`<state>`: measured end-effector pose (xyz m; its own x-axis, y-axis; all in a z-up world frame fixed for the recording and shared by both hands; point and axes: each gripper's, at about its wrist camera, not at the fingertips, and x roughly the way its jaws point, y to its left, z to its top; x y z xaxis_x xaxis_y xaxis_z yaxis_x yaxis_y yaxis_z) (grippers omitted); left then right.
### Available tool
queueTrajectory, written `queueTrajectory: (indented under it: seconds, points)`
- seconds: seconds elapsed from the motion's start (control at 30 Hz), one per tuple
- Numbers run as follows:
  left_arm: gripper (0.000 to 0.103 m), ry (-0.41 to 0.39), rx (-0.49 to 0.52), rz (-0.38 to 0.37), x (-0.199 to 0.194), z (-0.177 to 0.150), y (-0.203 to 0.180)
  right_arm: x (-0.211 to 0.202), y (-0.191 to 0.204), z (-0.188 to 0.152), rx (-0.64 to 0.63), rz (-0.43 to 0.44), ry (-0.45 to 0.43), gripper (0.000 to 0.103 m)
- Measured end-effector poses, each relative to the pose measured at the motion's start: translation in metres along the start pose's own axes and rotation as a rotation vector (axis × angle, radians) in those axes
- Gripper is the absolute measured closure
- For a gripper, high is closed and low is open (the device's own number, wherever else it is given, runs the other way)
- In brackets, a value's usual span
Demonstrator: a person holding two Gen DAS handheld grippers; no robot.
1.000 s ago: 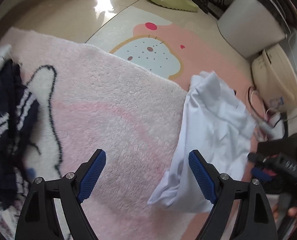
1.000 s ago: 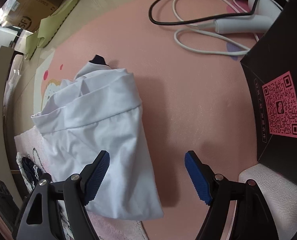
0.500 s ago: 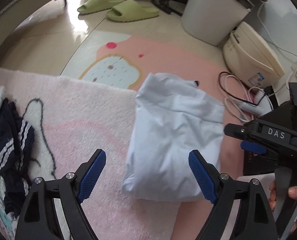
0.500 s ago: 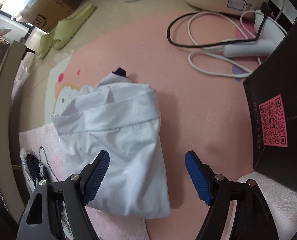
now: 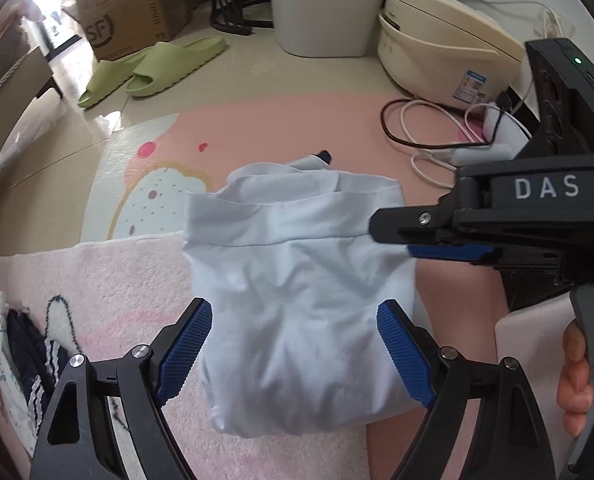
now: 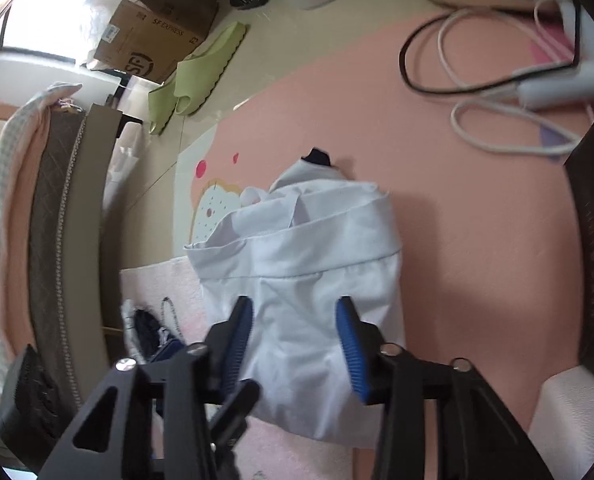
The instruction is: Fold clothes
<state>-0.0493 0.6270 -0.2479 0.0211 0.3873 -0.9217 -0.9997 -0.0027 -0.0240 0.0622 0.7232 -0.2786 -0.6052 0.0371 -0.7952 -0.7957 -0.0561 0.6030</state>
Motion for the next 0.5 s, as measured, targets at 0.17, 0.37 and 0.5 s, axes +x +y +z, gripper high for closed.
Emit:
queueTrajectory:
  seconds: [0.17, 0.37, 0.5]
  points:
    - [0.019, 0.022, 0.015, -0.036, 0.013, -0.002, -0.011, 0.011, 0.007, -0.003, -0.031, 0.037, 0.04, 0.067]
    - [0.019, 0.073, -0.022, -0.041, 0.035, -0.009, -0.01, 0.044, 0.0, -0.012, -0.041, -0.027, 0.137, 0.067]
    - [0.019, 0.088, -0.044, -0.052, 0.044, -0.016, -0.007, 0.052, -0.003, -0.016, -0.045, -0.065, 0.154, 0.067]
